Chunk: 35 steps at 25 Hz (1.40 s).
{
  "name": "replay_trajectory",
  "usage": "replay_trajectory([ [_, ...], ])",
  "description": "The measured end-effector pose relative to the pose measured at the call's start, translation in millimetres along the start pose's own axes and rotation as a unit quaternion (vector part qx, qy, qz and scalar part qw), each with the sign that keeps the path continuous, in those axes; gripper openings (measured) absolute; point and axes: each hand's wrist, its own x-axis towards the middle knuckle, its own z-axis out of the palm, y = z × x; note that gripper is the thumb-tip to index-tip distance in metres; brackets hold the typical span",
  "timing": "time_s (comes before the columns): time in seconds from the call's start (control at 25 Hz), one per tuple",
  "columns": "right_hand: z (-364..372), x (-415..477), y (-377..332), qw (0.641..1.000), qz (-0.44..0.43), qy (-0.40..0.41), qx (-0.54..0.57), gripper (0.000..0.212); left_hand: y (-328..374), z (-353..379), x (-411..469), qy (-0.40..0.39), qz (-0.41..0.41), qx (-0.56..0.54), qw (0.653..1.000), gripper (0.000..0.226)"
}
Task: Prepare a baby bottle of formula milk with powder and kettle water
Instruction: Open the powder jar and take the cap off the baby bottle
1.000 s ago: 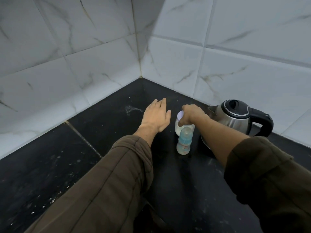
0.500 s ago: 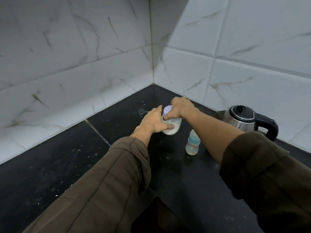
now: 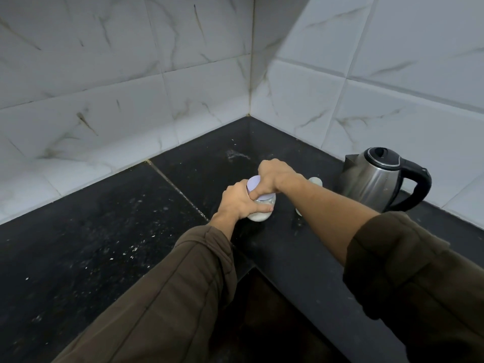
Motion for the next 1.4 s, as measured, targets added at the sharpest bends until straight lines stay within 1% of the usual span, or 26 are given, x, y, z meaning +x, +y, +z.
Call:
replay_trajectory([
  [0.2,28.4,-6.2,-2.6,0.999,-0.030,-0.021,-0.027,0.053,-27.0,11.7,-20.5,0.003,-0.020,-0.028,0.999,0.068],
  [0.4,40.1,-3.9,-6.1,0.996,-0.066,-0.021,-0.057,0.058,-41.0,22.7,-33.1,0.038,-0.025,-0.067,0.997,0.081],
  [0.6,44.3,-2.2,-2.6,0.993,-0.089,-0.022,-0.070,0.062,-42.8,26.5,-36.0,0.058,-0.018,-0.075,0.995,0.079],
  [0.72,40.3,-5.7,-0.9,0.987,-0.119,-0.027,-0.108,0.056,-43.9,27.7,-35.3,0.050,-0.013,-0.072,0.996,0.079],
  [0.8,37.1,-6.0,1.6,0.979,-0.155,-0.052,-0.126,0.053,-44.1,25.6,-31.7,0.032,-0.015,-0.060,0.998,0.081],
  [0.84,36.1,-5.3,2.9,0.976,-0.169,-0.071,-0.115,0.057,-44.1,24.1,-29.7,0.019,-0.019,-0.055,0.998,0.081],
  [0.92,36.1,-5.3,4.6,0.973,-0.183,-0.109,-0.093,0.072,-44.5,21.6,-26.2,0.000,-0.027,-0.053,0.998,0.079],
  [0.96,35.6,-5.1,5.5,0.973,-0.180,-0.118,-0.080,0.082,-44.4,20.2,-25.7,-0.004,-0.027,-0.055,0.998,0.081],
  [1.04,31.9,-6.9,8.0,0.983,-0.148,-0.107,-0.030,0.100,-45.4,18.9,-25.5,-0.010,-0.018,-0.062,0.998,0.082],
  [1.12,31.0,-8.4,10.7,0.991,-0.107,-0.083,0.015,0.110,-46.4,18.7,-25.9,-0.014,-0.011,-0.065,0.998,0.081],
  [1.24,33.7,-8.7,9.9,0.996,-0.073,-0.058,-0.003,0.106,-46.1,18.1,-26.0,-0.020,-0.012,-0.065,0.998,0.081],
  [1.32,38.8,-8.5,7.2,0.996,-0.067,-0.056,-0.011,0.099,-46.2,18.8,-25.7,-0.021,-0.014,-0.063,0.998,0.081],
  [1.4,39.3,-8.2,7.6,0.996,-0.074,-0.046,0.006,0.095,-46.8,20.0,-25.6,-0.023,-0.017,-0.063,0.998,0.083],
])
